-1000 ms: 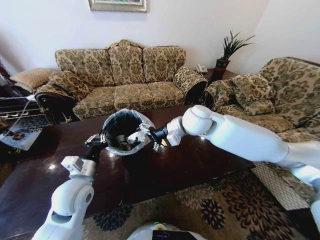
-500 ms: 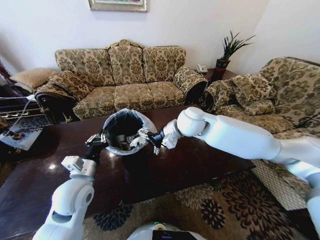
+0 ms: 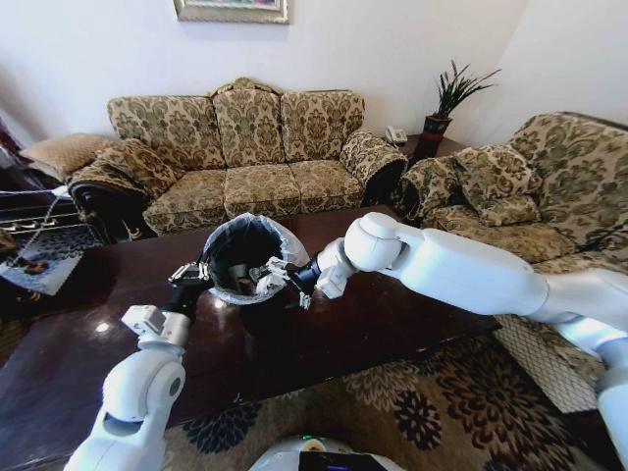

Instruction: Move to the front of the table and place the trash on the table into the trash bin.

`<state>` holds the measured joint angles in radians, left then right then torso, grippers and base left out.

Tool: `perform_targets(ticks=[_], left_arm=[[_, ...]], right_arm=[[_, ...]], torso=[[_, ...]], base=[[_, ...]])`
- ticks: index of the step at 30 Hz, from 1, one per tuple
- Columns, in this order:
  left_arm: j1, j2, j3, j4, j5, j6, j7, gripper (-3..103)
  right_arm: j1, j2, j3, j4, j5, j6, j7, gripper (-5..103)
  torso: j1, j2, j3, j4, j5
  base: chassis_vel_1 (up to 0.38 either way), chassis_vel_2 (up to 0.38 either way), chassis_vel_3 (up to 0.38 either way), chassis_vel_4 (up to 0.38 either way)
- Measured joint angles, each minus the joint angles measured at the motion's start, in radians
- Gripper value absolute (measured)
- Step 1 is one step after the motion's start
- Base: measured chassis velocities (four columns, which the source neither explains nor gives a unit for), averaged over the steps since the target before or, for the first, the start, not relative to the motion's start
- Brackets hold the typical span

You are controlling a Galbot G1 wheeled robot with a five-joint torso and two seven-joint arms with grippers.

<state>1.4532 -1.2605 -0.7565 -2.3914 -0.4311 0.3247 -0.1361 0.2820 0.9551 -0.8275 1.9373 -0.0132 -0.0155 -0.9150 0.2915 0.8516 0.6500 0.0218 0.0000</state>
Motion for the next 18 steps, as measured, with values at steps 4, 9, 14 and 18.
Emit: perform_targets(ticks=[4, 9, 14, 18], left_arm=[[0.000, 0.002, -0.001, 0.003, 0.000, 0.000, 0.001, 3], [-0.003, 0.002, -0.001, 0.008, -0.001, 0.000, 0.001, 3], [-0.007, 0.004, 0.001, 0.013, -0.001, 0.000, 0.002, 3], [-0.013, 0.008, 0.001, 0.019, -0.005, 0.000, 0.002, 3]], right_arm=[[-0.007, 0.015, -0.004, 0.002, 0.001, -0.003, 0.009, 100], [-0.015, 0.010, -0.007, 0.001, -0.001, -0.002, 0.009, 100], [-0.018, -0.014, -0.004, 0.000, -0.004, 0.010, -0.001, 100], [-0.017, -0.043, 0.011, -0.001, -0.004, 0.029, -0.015, 100]], torso=[[0.000, 0.000, 0.000, 0.0001, -0.0001], [0.000, 0.000, 0.000, 0.0000, 0.0000], [0.000, 0.000, 0.000, 0.0000, 0.0000], [0.000, 0.000, 0.000, -0.0001, 0.0003]], base=[[0.000, 0.000, 0.000, 0.000], [0.000, 0.000, 0.000, 0.000], [0.000, 0.000, 0.000, 0.000], [0.000, 0.000, 0.000, 0.000]])
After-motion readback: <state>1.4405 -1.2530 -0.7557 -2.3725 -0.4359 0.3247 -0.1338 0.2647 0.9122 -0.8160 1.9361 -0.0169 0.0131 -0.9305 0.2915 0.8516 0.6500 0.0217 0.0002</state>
